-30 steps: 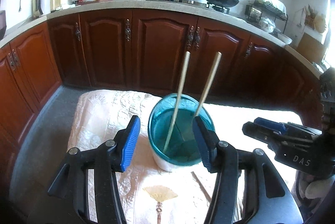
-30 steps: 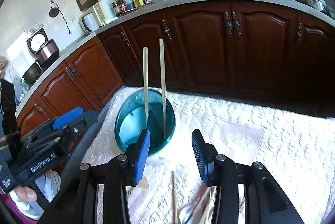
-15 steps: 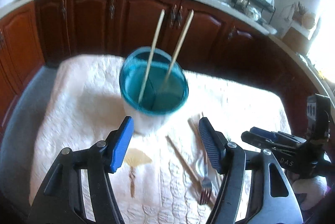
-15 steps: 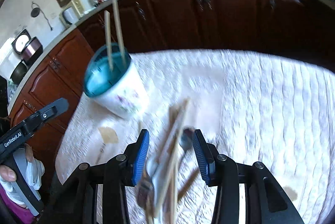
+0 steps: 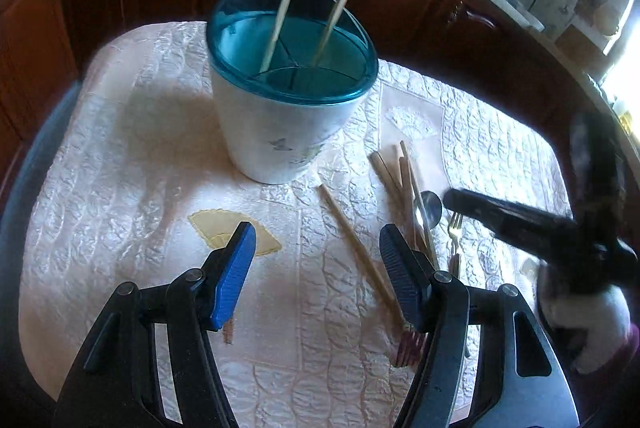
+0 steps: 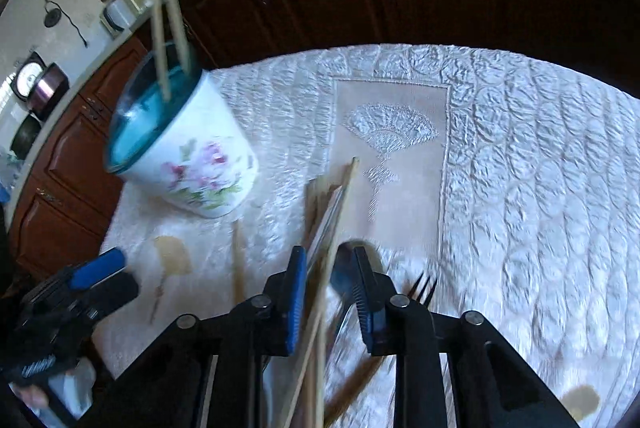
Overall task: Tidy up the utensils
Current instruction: 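Return to the pile and grasp another chopstick with each tool, then lift the held chopsticks and carry both tools over the holder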
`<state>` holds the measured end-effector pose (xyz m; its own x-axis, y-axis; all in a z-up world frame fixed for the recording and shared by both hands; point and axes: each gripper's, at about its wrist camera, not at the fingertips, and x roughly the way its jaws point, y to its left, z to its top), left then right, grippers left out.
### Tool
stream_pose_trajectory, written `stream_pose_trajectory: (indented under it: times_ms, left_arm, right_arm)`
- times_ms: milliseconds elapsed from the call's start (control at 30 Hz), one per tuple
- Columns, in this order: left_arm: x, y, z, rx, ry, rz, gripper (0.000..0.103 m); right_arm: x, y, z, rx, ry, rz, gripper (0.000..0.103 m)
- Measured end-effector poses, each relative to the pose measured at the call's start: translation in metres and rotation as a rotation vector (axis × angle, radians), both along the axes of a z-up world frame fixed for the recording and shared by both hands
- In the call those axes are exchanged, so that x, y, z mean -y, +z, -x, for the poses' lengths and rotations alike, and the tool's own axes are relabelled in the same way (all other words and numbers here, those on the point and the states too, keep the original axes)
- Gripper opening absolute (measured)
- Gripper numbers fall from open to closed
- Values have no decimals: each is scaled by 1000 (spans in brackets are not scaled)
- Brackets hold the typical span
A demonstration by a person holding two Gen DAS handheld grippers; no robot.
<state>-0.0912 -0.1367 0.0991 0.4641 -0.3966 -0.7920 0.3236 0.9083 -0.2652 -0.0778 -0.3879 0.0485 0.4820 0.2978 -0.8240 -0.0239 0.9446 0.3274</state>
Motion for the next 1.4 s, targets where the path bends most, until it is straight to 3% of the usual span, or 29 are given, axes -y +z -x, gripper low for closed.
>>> stream_pose_trajectory:
  times_ms: [233,367,733,867,1067,1200,1267,1400]
  left_arm:
    - [8,-7,-6,-11,-15,-14,65]
    - [18,-11,-8,-18,-42,-27,65]
    - [78,-26,-27,-38,-119,-68,64]
    - [107,-35,-40,-38,-116,-117,64]
    - [130,-47,-58,-45,-89,-176,50]
    - [138,-58,-68,-63,-98,-196,29]
    - [139,-58,-69,-46,-107,-191,11]
    - [133,-49,-67,-43,-131,-142,9]
  right_arm:
    - [-8,-24,-37,-68,25,21,14]
    - [-10,-32,-47,-88,35,-22,8]
    - [35,-32,-20,-72,-9,-77,5]
    - [45,-32,-19,-86,-5,-86,5]
    - [51,-36,-41,-124,2,-30,6]
    - [55,-41,-55,-130,-22,-73,6]
    - [56,-39,-61,-117,-31,-82,6]
    - [62,-24,-51,-67,-28,-84,6]
